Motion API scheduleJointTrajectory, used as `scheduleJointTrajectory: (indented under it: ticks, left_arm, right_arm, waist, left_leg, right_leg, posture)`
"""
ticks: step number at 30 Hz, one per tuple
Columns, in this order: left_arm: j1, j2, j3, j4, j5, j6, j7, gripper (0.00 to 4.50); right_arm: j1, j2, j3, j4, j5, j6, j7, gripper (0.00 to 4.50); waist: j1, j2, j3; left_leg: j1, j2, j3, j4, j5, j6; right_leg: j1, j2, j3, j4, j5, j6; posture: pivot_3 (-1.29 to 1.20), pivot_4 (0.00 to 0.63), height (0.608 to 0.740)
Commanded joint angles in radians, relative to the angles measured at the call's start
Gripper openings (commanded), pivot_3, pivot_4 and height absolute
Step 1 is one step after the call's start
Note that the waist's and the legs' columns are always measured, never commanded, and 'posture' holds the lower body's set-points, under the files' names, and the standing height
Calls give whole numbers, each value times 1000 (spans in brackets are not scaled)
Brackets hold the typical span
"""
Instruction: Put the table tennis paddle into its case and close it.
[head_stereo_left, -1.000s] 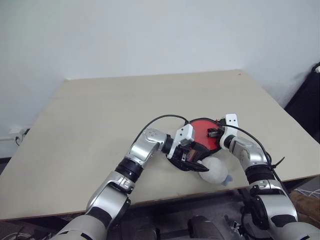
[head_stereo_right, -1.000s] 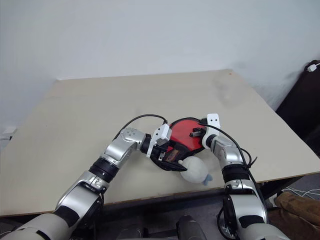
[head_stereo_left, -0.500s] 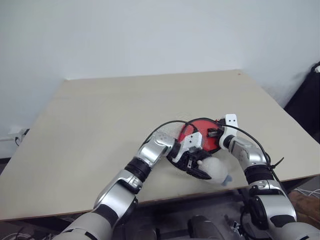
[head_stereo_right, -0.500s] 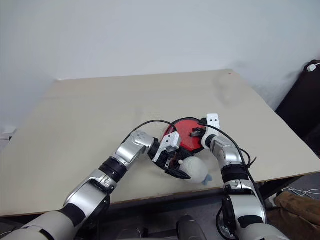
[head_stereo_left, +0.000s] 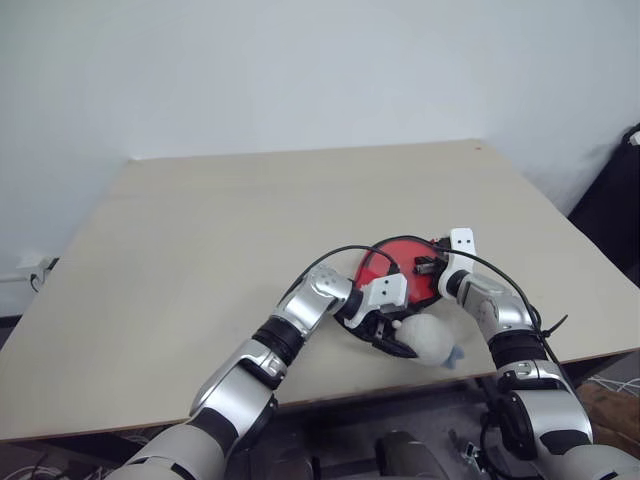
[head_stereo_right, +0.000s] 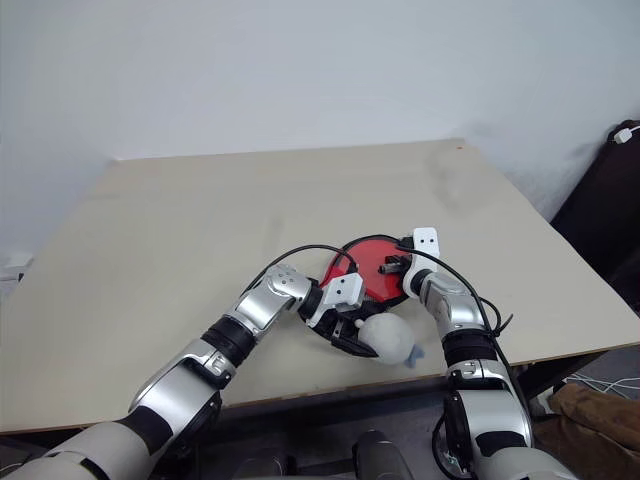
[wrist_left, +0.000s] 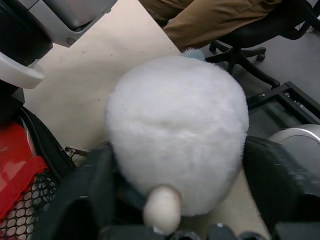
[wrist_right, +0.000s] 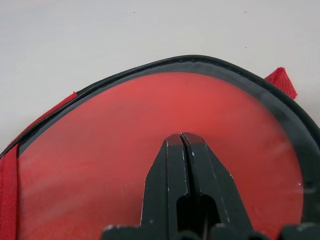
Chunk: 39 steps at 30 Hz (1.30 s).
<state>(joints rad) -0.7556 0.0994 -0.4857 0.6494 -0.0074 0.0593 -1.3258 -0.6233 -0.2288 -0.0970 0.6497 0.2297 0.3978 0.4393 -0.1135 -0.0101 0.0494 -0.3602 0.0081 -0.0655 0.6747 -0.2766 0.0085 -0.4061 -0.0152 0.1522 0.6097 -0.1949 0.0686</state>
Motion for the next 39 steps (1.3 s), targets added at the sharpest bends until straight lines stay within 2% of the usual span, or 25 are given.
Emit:
scheduleJointTrajectory:
  ticks: [1, 6, 11, 16, 29, 39]
  left_arm:
    - [-7, -2, 11, -16, -7, -12, -14, 2629]
    - [2, 6, 12, -36, -18, -2, -37, 1298]
    - [13, 19, 13, -63, -33, 24, -70, 379]
    - [25, 39, 20, -110, -63, 91, -116, 294]
    - [51, 180, 0, -269, -149, 331, -279, 287]
    - [93, 322, -38, -411, -260, 489, -289, 287]
  right_arm:
    - [3, 10, 2, -7, -6, 1, -3, 0]
    - [9, 10, 3, -9, -9, 1, -1, 0]
    - [13, 8, 2, -12, -11, 3, 1, 0]
    - [16, 8, 3, -11, -12, 3, 1, 0]
    - [18, 10, 7, -7, -15, 0, 3, 0]
    - [20, 11, 8, -8, -14, 2, 4, 0]
  waist:
    - [0, 0, 0]
    - [-3, 0, 0]
    - [-15, 0, 0]
    - [-15, 0, 0]
    - [-16, 0, 0]
    - [-18, 0, 0]
  left_leg:
    - [0, 0, 0, 0, 0, 0]
    - [0, 0, 0, 0, 0, 0]
    - [0, 0, 0, 0, 0, 0]
    - [0, 0, -1, -1, 0, 0]
    - [0, 0, -1, -1, 0, 0]
    - [1, 0, -2, -1, 0, 0]
  right_leg:
    - [0, 0, 0, 0, 0, 0]
    - [0, 0, 0, 0, 0, 0]
    - [0, 0, 0, 0, 0, 0]
    - [0, 0, 0, 0, 0, 0]
    - [0, 0, 0, 1, 0, 0]
    - [0, 0, -1, 2, 0, 0]
  posture:
    - [0, 0, 740]
    - [0, 0, 740]
    - [0, 0, 740]
    - [0, 0, 740]
    - [0, 0, 740]
    - [0, 0, 740]
